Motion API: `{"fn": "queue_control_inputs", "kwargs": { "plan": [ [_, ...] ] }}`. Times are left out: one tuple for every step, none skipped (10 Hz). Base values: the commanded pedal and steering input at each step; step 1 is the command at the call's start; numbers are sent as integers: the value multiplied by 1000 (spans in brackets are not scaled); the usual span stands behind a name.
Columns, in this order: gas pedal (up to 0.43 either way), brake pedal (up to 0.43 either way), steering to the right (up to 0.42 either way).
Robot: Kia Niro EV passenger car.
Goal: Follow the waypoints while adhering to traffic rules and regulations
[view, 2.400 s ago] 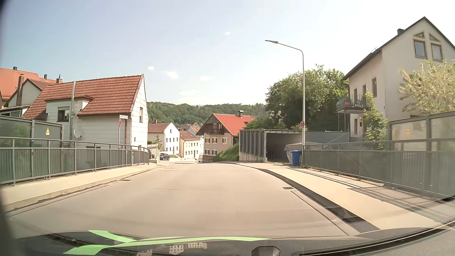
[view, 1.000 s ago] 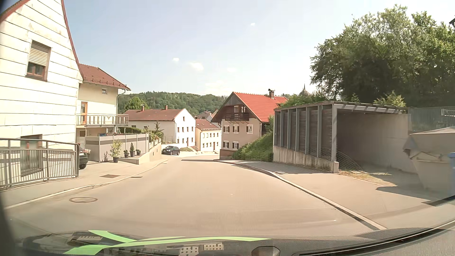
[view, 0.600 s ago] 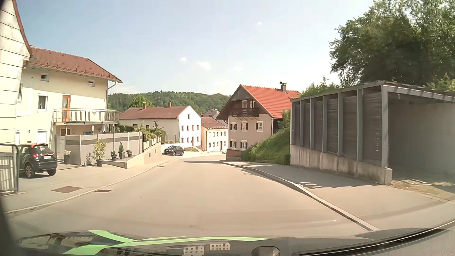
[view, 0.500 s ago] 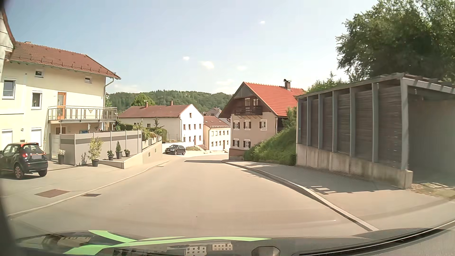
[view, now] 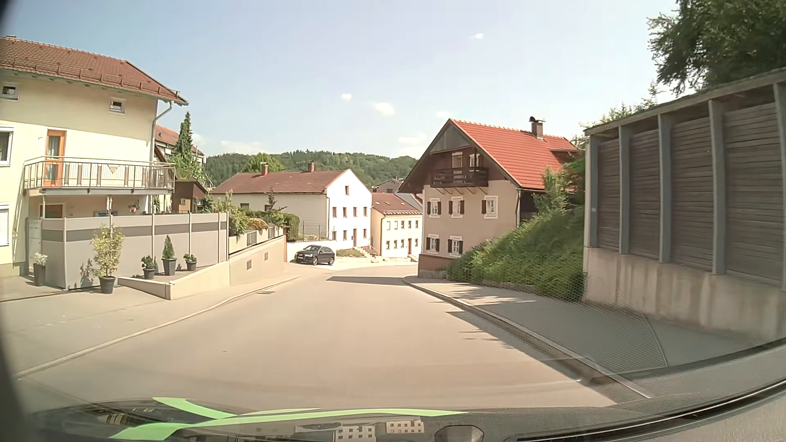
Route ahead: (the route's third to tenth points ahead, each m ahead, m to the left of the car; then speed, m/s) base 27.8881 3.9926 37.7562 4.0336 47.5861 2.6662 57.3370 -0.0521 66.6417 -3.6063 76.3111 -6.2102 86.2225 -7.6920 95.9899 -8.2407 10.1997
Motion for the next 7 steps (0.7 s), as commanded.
{"fn": "queue_control_inputs", "kwargs": {
  "plan": [
    [0, 201, -46],
    [0, 195, -46],
    [0, 177, -46],
    [0, 146, -46],
    [0, 122, -46],
    [0, 116, -46],
    [0, 98, -46]
  ]
}}
